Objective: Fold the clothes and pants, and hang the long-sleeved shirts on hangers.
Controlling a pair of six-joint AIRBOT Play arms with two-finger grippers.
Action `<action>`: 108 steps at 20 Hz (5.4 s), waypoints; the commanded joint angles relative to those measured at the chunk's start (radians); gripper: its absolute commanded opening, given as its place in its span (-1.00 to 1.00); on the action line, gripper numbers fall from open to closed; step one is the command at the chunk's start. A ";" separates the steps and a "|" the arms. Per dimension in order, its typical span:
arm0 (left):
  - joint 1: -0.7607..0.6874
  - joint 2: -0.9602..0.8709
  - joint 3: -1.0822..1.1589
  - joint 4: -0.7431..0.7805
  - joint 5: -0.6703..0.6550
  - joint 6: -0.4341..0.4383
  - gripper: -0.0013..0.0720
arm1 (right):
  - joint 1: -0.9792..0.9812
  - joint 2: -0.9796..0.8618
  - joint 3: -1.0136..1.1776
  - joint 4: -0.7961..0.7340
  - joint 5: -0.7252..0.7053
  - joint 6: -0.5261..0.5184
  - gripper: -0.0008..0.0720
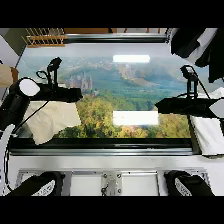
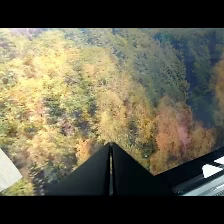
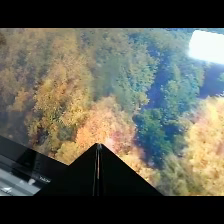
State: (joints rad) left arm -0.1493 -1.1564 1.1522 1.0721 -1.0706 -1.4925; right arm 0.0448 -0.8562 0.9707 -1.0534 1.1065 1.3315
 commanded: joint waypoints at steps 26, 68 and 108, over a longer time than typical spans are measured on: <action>0.735 -0.528 0.082 0.078 0.216 0.040 1.00 | 0.001 -0.001 0.000 0.000 0.000 0.000 -0.94; 0.213 -0.145 -0.230 -0.025 -0.048 -0.008 0.86 | -0.072 0.035 0.000 0.030 -0.119 0.007 -0.95; 0.366 -0.031 -0.267 -0.148 0.046 0.072 -0.95 | 0.237 -0.712 -0.004 0.195 -0.239 0.097 0.49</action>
State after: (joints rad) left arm 0.2138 -1.1938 0.8799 0.9234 -1.0275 -1.4212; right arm 0.2127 -1.4860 0.9661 -0.9073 0.9497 1.4261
